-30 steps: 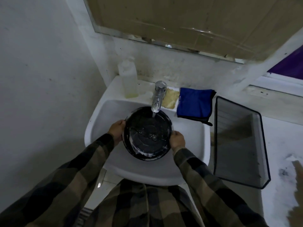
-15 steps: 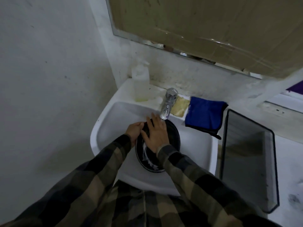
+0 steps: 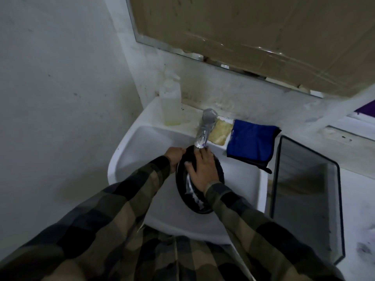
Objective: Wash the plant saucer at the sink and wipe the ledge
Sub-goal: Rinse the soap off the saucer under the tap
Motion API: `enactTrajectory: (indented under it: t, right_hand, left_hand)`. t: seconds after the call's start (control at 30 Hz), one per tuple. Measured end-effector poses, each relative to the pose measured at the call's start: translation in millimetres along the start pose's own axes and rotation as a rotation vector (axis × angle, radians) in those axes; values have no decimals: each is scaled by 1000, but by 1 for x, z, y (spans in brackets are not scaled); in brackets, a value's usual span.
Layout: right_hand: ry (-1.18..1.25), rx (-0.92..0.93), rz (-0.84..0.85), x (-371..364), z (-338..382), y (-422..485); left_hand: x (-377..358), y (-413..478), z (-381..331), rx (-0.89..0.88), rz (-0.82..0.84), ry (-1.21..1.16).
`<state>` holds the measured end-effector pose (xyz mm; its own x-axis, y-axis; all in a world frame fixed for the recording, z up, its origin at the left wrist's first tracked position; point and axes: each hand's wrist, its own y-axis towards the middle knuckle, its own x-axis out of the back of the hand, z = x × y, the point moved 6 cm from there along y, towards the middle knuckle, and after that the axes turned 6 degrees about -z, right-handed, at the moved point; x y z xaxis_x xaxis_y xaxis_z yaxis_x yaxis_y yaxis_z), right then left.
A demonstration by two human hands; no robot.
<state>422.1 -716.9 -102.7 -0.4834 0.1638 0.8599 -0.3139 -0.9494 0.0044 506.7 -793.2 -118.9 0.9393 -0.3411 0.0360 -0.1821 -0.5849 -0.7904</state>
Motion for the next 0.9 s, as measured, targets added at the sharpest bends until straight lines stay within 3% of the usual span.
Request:
enactTrajectory:
  t: [0.1, 0.2, 0.37, 0.6, 0.9]
  right_hand:
    - [8, 293, 93, -11, 22, -12]
    - [59, 338, 60, -2, 9, -19]
    - [111, 579, 41, 8, -7, -49]
    - [132, 376, -82, 23, -11, -42]
    - [130, -49, 205, -9, 10, -6]
  left_hand:
    - [2, 0, -5, 12, -30, 32]
    - [1, 1, -7, 36, -21, 35]
    - [11, 5, -12, 44, -123, -30]
    - [13, -4, -21, 42, -115, -185]
    - [48, -28, 20, 121, -7, -520]
